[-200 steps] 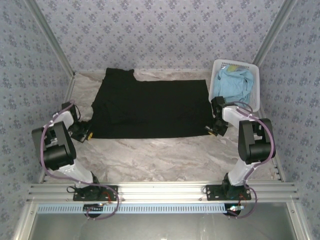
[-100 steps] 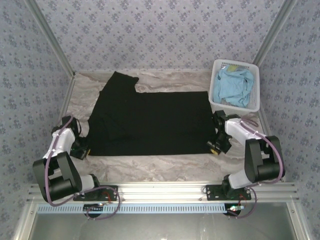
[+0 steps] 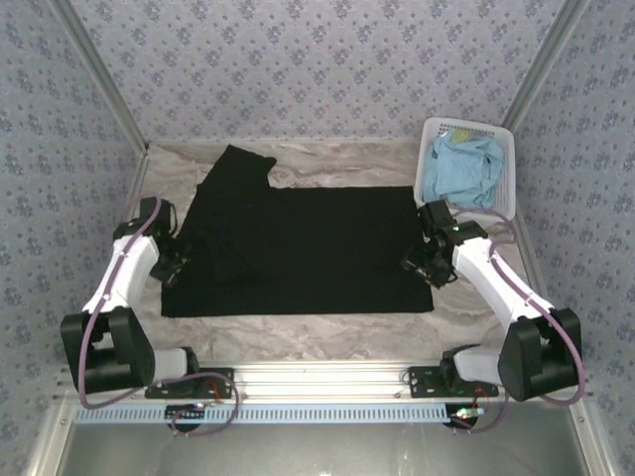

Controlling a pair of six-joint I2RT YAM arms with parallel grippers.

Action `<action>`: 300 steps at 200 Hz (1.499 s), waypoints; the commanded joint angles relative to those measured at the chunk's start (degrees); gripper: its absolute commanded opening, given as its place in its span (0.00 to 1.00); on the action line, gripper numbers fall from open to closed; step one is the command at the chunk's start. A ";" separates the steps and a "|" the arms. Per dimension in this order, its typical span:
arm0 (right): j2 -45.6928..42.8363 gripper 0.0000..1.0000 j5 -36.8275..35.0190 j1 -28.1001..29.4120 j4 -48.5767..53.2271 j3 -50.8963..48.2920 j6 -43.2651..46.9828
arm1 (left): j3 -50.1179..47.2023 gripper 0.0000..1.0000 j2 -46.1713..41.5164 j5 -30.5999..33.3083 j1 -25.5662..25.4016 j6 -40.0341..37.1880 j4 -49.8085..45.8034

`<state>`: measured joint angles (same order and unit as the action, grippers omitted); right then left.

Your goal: Fold and stack the t-shirts

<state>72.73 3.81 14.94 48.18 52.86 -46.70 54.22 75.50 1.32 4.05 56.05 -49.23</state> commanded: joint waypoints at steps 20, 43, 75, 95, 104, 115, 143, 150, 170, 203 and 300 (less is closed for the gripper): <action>0.29 0.63 16.65 5.14 -20.43 1.47 9.67 | -3.34 0.54 5.50 -12.88 -7.74 2.30 5.82; 2.30 0.61 18.22 5.81 -20.51 1.89 10.20 | -6.11 0.53 5.82 -13.72 -8.73 4.93 8.35; 2.84 0.58 18.06 5.89 -20.34 1.02 10.04 | -5.23 0.50 9.05 -12.23 -8.81 4.83 4.46; 2.72 0.58 18.20 5.89 -20.32 0.93 10.06 | -5.94 0.49 9.14 -10.88 -8.87 5.40 5.67; 2.72 0.57 18.62 5.98 -20.48 0.93 10.05 | -6.46 0.48 9.24 -11.03 -8.85 5.64 7.40; 2.69 0.56 18.86 6.00 -20.93 0.93 9.75 | -6.43 0.45 10.11 -11.48 -8.95 5.68 9.19; 2.70 0.55 18.86 6.39 -20.96 0.84 9.20 | -5.80 0.32 12.50 -10.32 -8.98 5.57 12.21; 2.72 0.54 18.95 6.33 -20.94 0.91 9.23 | -5.60 0.28 12.82 -10.07 -9.12 5.52 12.95; 2.66 0.53 18.71 6.43 -20.25 1.19 9.33 | -4.20 0.17 14.00 -9.36 -9.48 4.71 12.93; 2.02 0.51 18.34 6.33 -19.40 1.19 9.17 | -0.80 0.00 13.53 -7.00 -10.98 3.18 11.29; 4.28 0.48 22.02 4.90 -21.07 2.73 6.69 | 26.22 0.00 31.02 1.22 -21.02 -15.07 -1.48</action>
<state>76.07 23.70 20.47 27.33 53.71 -38.92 74.02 101.75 -0.89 -15.33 48.42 -44.51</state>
